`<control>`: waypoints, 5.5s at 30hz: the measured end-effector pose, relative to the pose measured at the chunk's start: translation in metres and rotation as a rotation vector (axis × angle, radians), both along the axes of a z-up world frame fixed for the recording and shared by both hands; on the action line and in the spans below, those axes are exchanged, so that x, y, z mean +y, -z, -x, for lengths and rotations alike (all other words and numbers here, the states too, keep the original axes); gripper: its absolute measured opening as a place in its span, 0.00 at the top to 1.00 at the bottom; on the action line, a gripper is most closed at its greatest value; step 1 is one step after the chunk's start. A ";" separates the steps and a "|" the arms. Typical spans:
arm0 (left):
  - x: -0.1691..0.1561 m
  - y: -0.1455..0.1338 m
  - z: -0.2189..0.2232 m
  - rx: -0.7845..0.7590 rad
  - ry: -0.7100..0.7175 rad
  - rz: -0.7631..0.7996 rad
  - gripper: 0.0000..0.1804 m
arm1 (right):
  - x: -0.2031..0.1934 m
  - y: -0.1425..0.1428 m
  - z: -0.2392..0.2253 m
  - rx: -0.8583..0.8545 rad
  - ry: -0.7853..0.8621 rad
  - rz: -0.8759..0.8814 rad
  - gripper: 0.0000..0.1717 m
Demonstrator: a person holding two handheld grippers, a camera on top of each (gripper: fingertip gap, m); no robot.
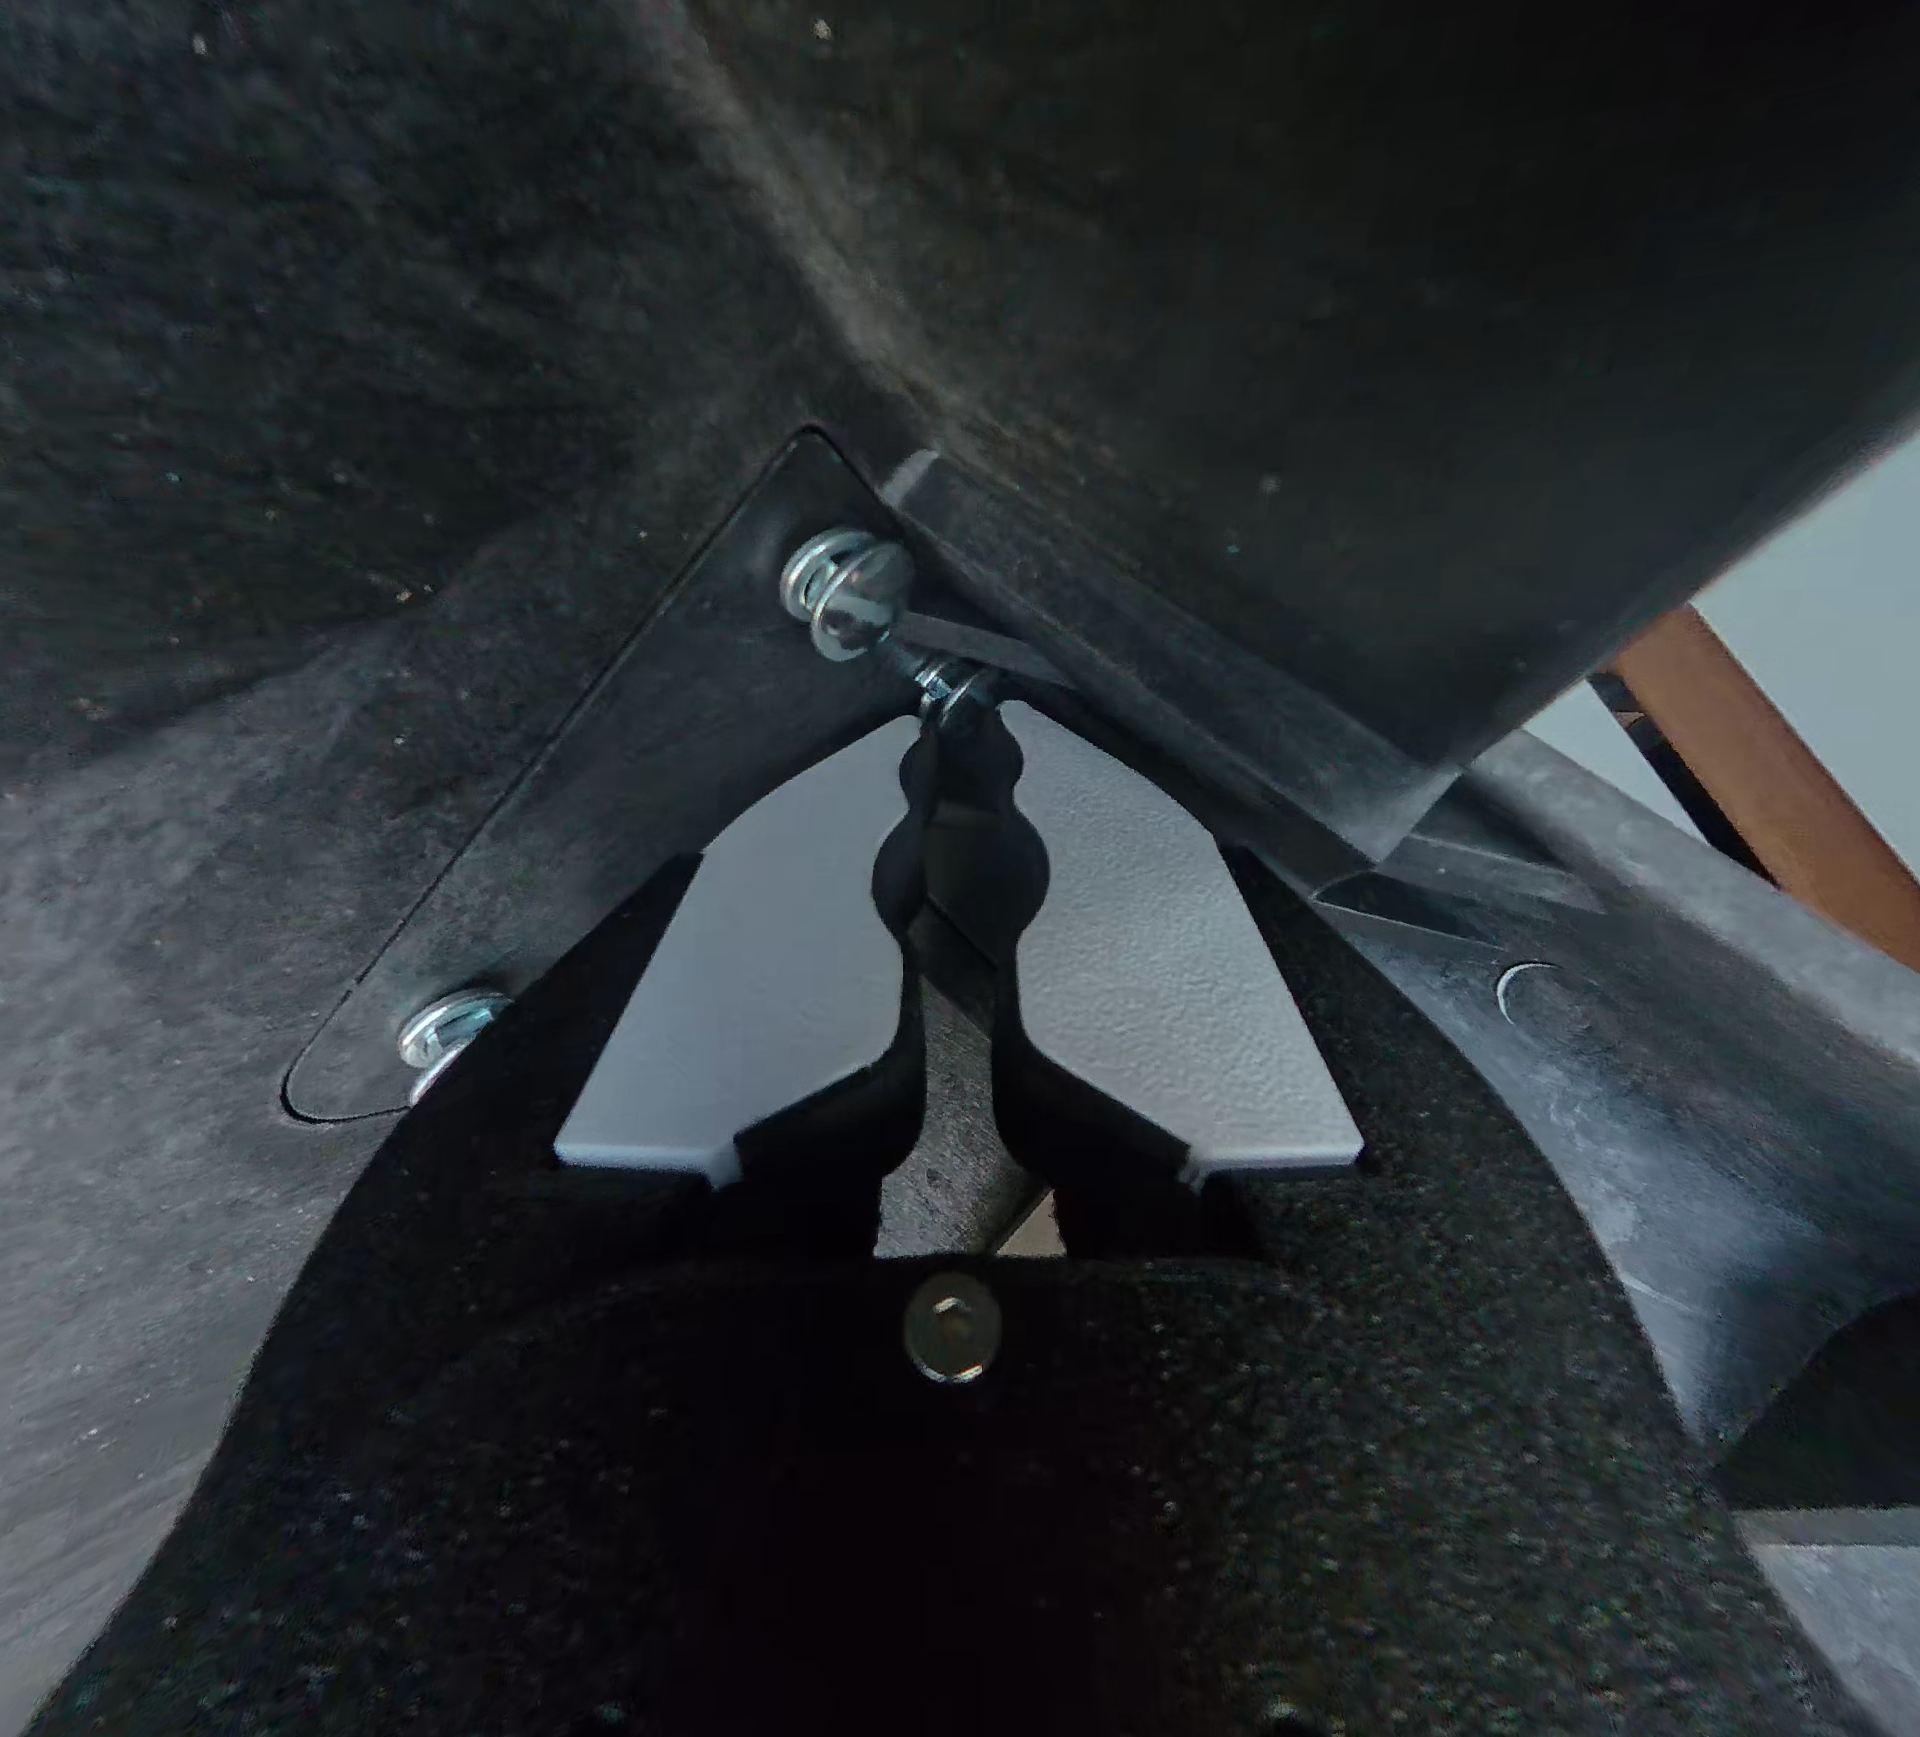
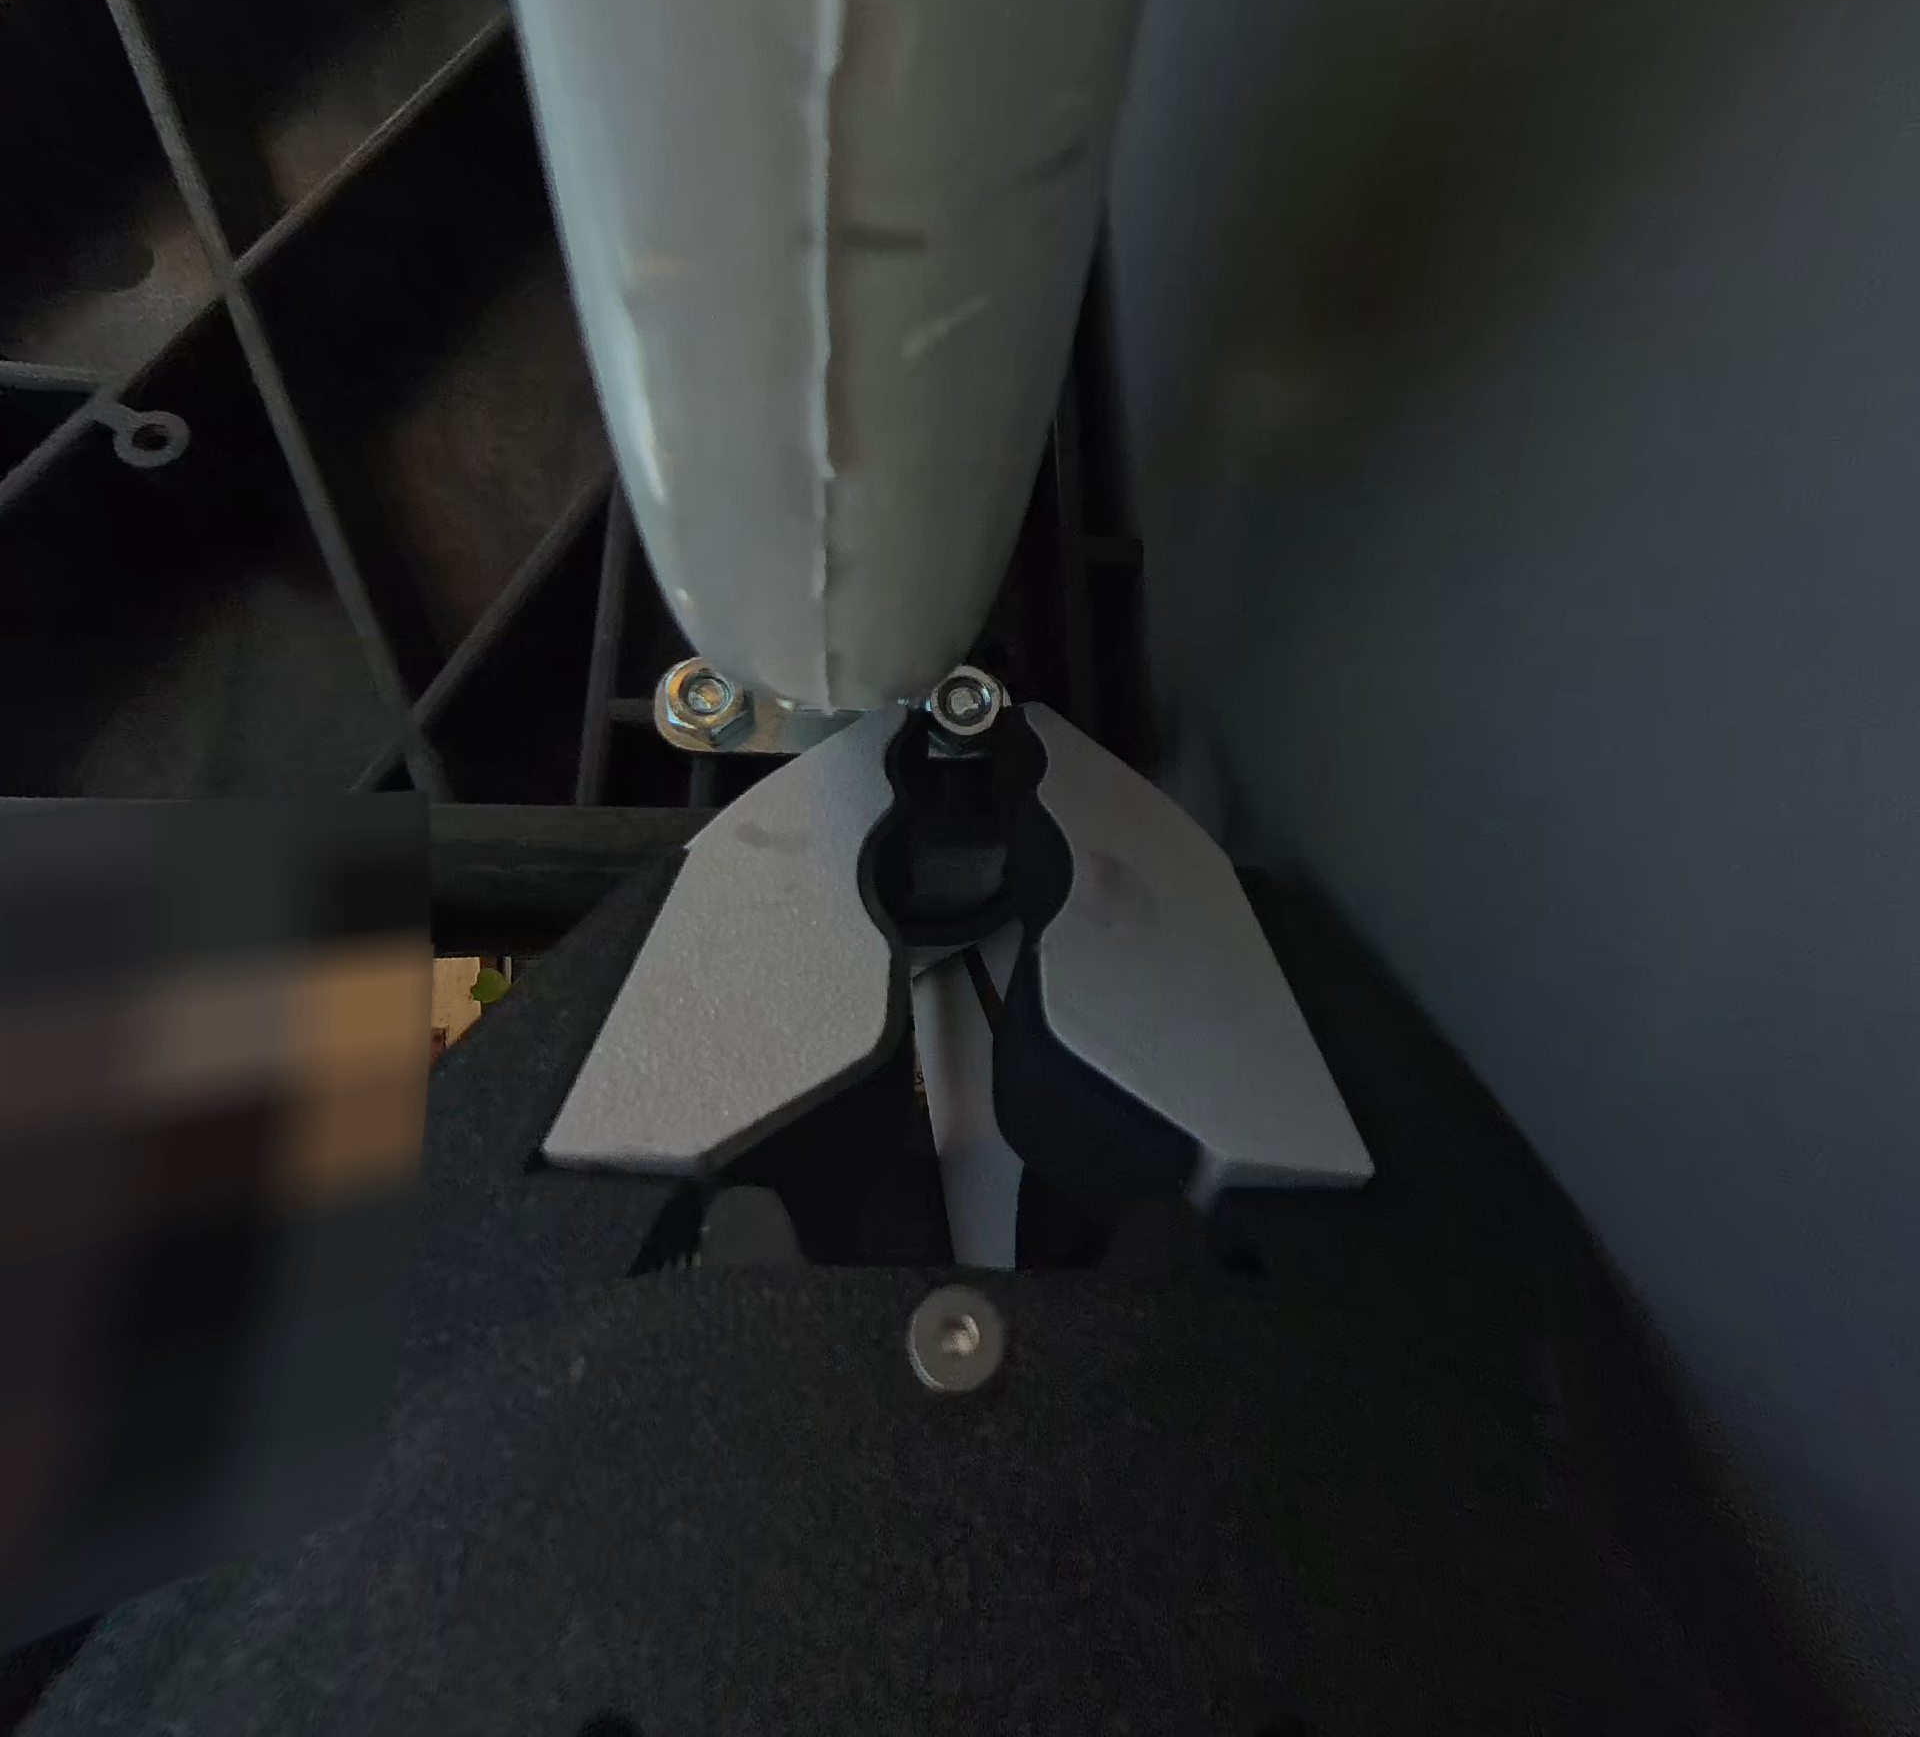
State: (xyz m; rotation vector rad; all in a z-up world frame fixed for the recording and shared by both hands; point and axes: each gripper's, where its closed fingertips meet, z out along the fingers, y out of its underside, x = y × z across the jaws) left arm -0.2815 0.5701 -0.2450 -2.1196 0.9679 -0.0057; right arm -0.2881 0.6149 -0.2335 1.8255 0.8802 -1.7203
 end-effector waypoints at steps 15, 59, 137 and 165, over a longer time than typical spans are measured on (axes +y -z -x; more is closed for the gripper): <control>0.003 0.000 0.001 0.029 -0.017 -0.009 0.96 | 0.005 0.001 -0.002 0.013 0.017 -0.015 0.96; -0.001 0.000 0.001 0.070 0.011 -0.027 0.96 | 0.005 -0.001 0.002 0.044 -0.040 -0.029 0.92; 0.000 0.001 0.000 0.087 0.049 -0.027 0.96 | 0.003 -0.002 -0.001 -0.014 -0.074 0.041 0.91; 0.000 0.001 0.000 0.083 0.051 -0.023 0.96 | 0.001 -0.008 -0.005 0.038 -0.071 0.061 0.86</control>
